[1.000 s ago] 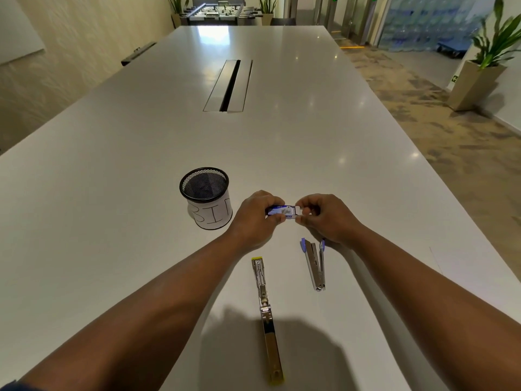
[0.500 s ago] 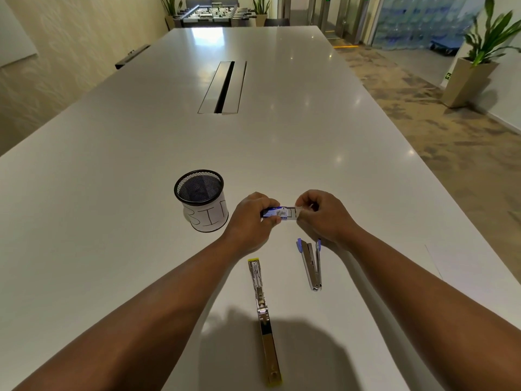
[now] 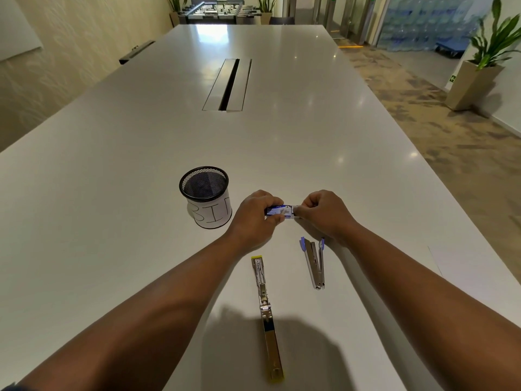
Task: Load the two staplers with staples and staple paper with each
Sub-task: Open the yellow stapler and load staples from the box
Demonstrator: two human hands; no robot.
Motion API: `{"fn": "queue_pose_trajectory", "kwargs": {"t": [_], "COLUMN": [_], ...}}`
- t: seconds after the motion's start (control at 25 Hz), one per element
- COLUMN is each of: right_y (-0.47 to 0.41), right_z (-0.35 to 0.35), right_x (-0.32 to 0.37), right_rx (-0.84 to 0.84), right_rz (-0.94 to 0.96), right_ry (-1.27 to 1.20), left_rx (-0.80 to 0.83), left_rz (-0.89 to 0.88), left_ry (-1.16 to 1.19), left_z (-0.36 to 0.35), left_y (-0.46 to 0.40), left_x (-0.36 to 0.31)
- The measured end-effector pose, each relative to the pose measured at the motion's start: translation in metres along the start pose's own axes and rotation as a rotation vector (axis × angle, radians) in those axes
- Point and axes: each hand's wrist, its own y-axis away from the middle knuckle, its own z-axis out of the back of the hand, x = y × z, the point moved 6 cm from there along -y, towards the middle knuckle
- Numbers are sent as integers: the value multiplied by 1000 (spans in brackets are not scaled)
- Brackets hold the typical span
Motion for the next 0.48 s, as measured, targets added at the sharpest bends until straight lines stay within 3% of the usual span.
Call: {"fn": "queue_pose_trajectory", "kwargs": {"t": [0.48], "right_y": [3], "right_z": [3], "right_x": [0], "right_rx": [89], "right_rz": [133], "right_ry": [-52], "left_rx": [1], "left_rz": [14], "left_ry": [6], "left_z": [-1], "left_y": [-1], "left_x": [0]}}
